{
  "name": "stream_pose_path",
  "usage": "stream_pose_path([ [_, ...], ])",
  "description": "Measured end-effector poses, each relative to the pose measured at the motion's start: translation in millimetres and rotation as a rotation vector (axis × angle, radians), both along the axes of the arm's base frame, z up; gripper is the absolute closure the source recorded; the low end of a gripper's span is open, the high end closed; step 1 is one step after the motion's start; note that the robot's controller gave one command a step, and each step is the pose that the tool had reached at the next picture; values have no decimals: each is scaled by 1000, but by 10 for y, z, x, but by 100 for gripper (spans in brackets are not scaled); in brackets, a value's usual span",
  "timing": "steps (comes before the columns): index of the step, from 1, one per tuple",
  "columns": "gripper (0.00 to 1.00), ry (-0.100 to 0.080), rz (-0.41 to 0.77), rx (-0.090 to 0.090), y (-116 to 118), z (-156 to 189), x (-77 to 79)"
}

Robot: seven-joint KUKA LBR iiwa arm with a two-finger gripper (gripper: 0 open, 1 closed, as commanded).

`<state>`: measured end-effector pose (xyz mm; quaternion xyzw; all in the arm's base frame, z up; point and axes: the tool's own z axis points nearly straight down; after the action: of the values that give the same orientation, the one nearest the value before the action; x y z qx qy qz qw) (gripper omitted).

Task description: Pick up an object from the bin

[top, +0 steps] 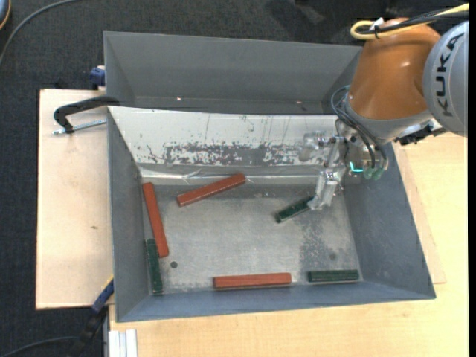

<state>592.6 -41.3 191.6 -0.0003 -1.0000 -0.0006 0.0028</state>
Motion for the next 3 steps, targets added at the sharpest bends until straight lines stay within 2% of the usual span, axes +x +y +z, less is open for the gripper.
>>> stream_pose_path([
  [1, 0, -2, 533, 3, -103, -1065, -90],
  [2, 0, -12, 598, 1, 22, -1210, 63],
  [3, 100, -12, 597, 1, 17, -1204, 62],
])
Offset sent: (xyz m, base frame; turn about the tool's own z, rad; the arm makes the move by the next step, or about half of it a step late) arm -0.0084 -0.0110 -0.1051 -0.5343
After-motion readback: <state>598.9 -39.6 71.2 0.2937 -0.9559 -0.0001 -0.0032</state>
